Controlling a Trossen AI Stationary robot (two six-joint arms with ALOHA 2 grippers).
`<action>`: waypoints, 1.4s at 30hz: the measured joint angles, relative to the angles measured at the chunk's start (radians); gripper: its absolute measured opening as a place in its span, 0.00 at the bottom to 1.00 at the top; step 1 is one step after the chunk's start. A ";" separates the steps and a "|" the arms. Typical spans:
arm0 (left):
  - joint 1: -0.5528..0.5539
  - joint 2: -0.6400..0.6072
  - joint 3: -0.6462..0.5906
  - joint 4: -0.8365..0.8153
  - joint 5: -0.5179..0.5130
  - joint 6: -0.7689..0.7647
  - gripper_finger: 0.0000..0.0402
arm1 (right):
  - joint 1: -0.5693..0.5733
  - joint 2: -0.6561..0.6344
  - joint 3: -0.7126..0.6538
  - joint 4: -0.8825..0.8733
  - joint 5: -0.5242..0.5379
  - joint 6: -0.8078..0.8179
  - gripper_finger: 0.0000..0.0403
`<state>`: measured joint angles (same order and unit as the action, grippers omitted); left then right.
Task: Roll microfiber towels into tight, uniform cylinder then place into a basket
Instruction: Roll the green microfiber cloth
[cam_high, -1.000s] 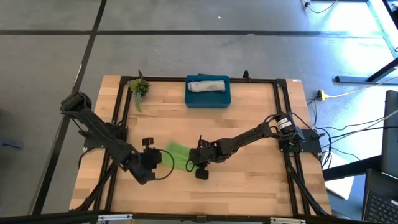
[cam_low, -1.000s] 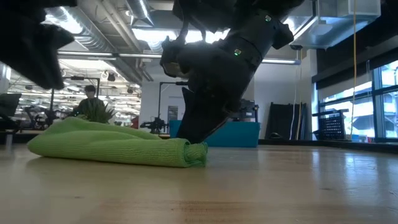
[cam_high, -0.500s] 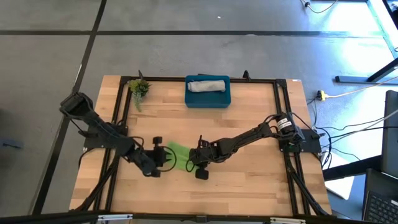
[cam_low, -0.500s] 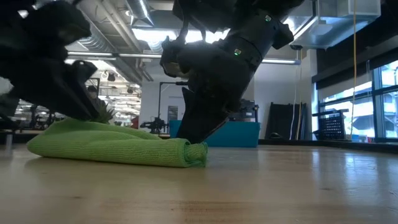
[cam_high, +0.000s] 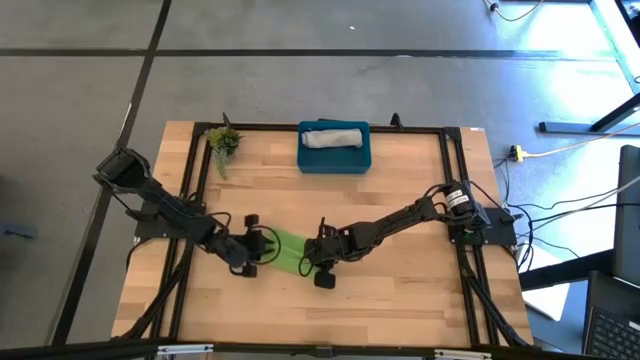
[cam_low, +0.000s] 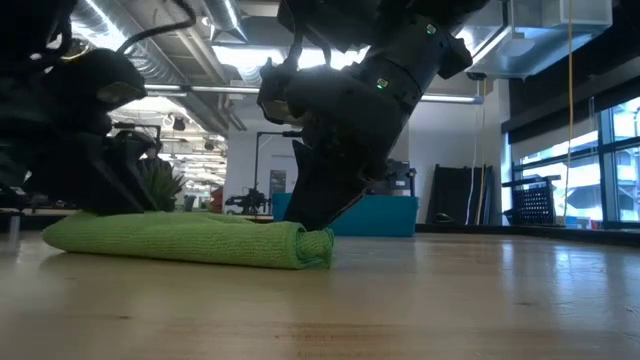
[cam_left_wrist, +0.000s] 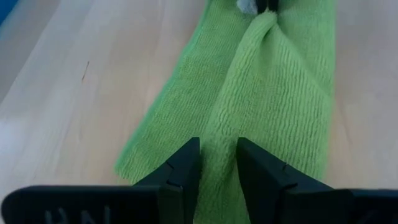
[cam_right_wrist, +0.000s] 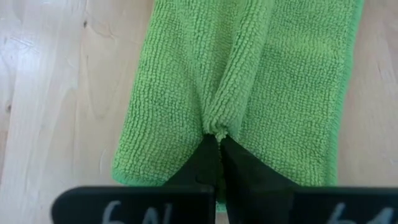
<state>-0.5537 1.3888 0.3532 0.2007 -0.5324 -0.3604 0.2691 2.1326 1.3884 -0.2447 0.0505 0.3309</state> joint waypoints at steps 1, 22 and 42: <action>0.000 0.000 -0.011 0.008 0.000 -0.003 0.24 | 0.000 0.000 0.000 0.000 0.000 0.000 0.02; 0.028 0.140 -0.047 0.141 -0.021 -0.004 0.24 | 0.000 -0.001 0.000 0.002 0.001 -0.001 0.05; 0.028 0.141 -0.048 0.136 -0.009 -0.004 0.24 | -0.006 -0.001 0.000 0.045 -0.021 0.005 0.10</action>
<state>-0.5255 1.5299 0.3050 0.3370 -0.5415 -0.3645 0.2626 2.1319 1.3888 -0.2000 0.0299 0.3362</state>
